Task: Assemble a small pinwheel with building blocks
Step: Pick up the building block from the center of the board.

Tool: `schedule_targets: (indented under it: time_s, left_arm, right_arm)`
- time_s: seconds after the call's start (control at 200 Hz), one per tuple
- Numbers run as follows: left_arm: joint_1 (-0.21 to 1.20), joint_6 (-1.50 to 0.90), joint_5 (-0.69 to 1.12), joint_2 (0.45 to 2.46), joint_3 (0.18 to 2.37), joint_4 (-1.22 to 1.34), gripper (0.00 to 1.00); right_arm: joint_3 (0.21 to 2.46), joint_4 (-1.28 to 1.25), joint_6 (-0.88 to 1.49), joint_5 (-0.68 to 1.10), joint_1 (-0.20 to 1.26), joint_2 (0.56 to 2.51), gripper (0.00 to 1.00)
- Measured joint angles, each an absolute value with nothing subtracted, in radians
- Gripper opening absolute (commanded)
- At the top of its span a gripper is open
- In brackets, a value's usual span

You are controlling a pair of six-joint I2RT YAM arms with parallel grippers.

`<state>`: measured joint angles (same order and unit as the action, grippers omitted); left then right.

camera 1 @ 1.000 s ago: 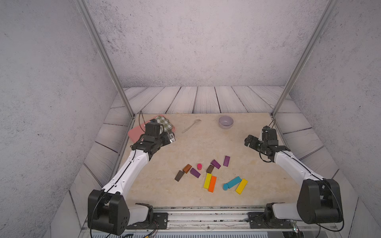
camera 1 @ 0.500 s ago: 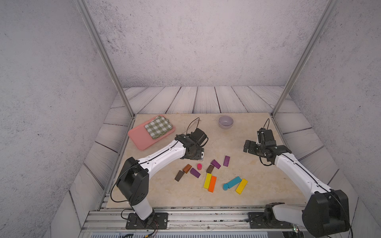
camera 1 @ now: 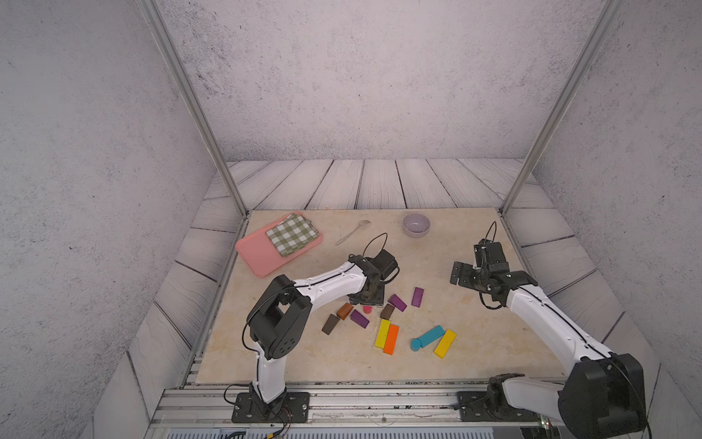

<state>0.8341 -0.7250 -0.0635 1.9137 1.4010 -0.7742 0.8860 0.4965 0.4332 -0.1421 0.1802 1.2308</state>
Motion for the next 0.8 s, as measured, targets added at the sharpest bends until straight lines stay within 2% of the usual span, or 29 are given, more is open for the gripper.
schedule_targets:
  time_s: [0.335,0.616,0.716,0.801]
  left_arm:
    - [0.834,-0.764,-0.054,1.943,1.401,-0.743,0.49]
    - [0.833,-0.78,-0.044,1.983,1.397,-0.724,0.48]
    - [0.833,-0.785,-0.044,1.983,1.394,-0.72,0.42]
    - [0.833,-0.788,-0.044,1.983,1.393,-0.72,0.44]
  right_arm:
    - [0.877,0.49,0.433,-0.146,0.18,1.231,0.99]
    - [0.871,0.48,0.433,-0.15,0.18,1.231,0.99]
    - [0.869,0.479,0.433,-0.15,0.18,1.231,0.99]
    - [0.868,0.478,0.433,-0.15,0.18,1.231,0.99]
